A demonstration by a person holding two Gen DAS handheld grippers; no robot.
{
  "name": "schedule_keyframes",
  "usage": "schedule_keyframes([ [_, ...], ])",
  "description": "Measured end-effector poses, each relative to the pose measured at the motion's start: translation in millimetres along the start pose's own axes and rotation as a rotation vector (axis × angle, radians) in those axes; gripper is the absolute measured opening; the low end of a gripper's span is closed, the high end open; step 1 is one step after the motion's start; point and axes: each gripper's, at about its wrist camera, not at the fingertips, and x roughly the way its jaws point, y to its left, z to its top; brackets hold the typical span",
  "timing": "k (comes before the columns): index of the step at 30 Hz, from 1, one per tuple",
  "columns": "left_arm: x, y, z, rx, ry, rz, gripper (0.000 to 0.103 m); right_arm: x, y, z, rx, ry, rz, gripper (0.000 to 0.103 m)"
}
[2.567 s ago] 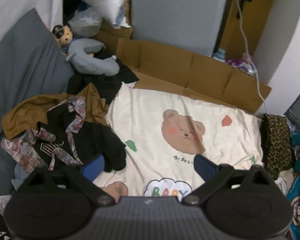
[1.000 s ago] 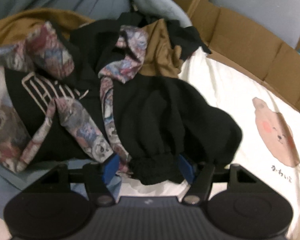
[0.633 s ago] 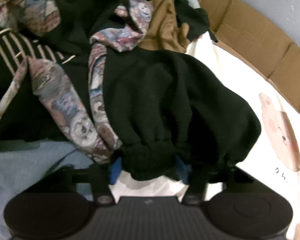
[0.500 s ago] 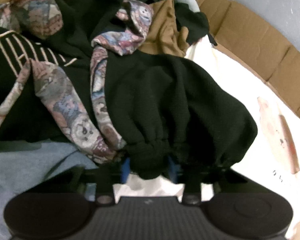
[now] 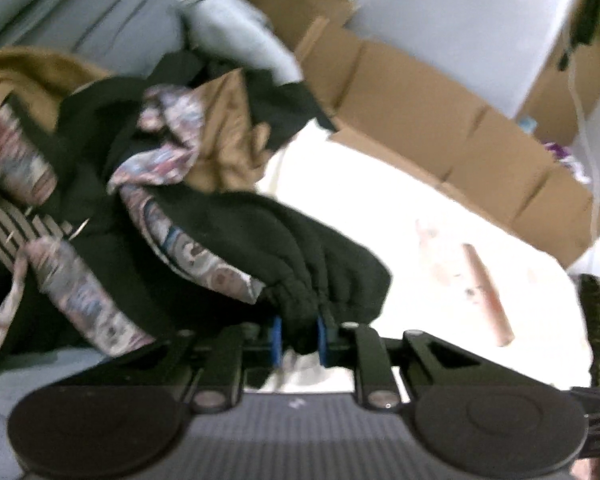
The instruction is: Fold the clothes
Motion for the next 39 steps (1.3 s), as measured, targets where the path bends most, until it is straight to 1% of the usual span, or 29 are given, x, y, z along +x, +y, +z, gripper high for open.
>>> schedule_keyframes([
  [5,-13.3,-20.2,11.1,0.029,-0.039,-0.091,0.017,19.1,15.2,9.2,-0.027,-0.002,0.038,0.079],
  [9,-20.5,-28.4,20.1,0.017,-0.071,-0.155,0.017,40.9,22.9,23.9,-0.002,-0.039,0.099,0.079],
  [12,-28.2,-31.4,27.2,0.0,-0.098,-0.196,0.017,60.1,33.4,35.4,0.003,-0.088,0.131,0.079],
  [15,-31.7,-31.5,34.7,-0.005,-0.111,-0.209,0.017,77.3,47.6,44.9,0.013,-0.126,0.173,0.079],
  [19,-34.1,-27.0,42.4,-0.014,-0.118,-0.216,0.017,99.6,65.4,50.8,0.004,-0.123,0.205,0.079],
  [23,-33.4,-23.0,46.0,-0.02,-0.116,-0.224,0.017,114.7,78.0,51.8,-0.01,-0.133,0.187,0.079],
  [25,-33.8,-22.4,45.3,-0.023,-0.117,-0.228,0.017,122.2,81.2,52.7,0.003,-0.144,0.151,0.078],
  [26,-33.9,-22.0,44.8,-0.027,-0.117,-0.233,0.017,125.8,80.3,52.8,0.024,-0.15,0.136,0.076],
  [28,-34.4,-22.3,44.5,-0.026,-0.117,-0.235,0.017,135.4,78.0,54.5,0.084,-0.155,0.13,0.062],
  [29,-34.8,-22.7,44.5,-0.022,-0.118,-0.233,0.017,140.4,78.1,54.8,0.097,-0.152,0.14,0.057],
  [31,-36.2,-23.4,45.1,-0.023,-0.119,-0.238,0.017,148.3,78.2,54.8,0.117,-0.149,0.148,0.033],
  [32,-37.0,-24.6,45.6,-0.018,-0.12,-0.241,0.017,150.9,76.6,54.3,0.132,-0.15,0.162,0.024],
  [34,-38.4,-27.9,46.2,0.0,-0.121,-0.239,0.017,151.2,72.3,53.5,0.154,-0.159,0.175,0.017],
  [36,-39.1,-28.9,46.3,0.011,-0.123,-0.239,0.017,145.8,68.6,52.2,0.141,-0.164,0.162,0.016],
  [39,-39.1,-26.9,45.7,0.003,-0.122,-0.242,0.017,133.4,57.6,48.6,0.118,-0.132,0.15,0.014],
])
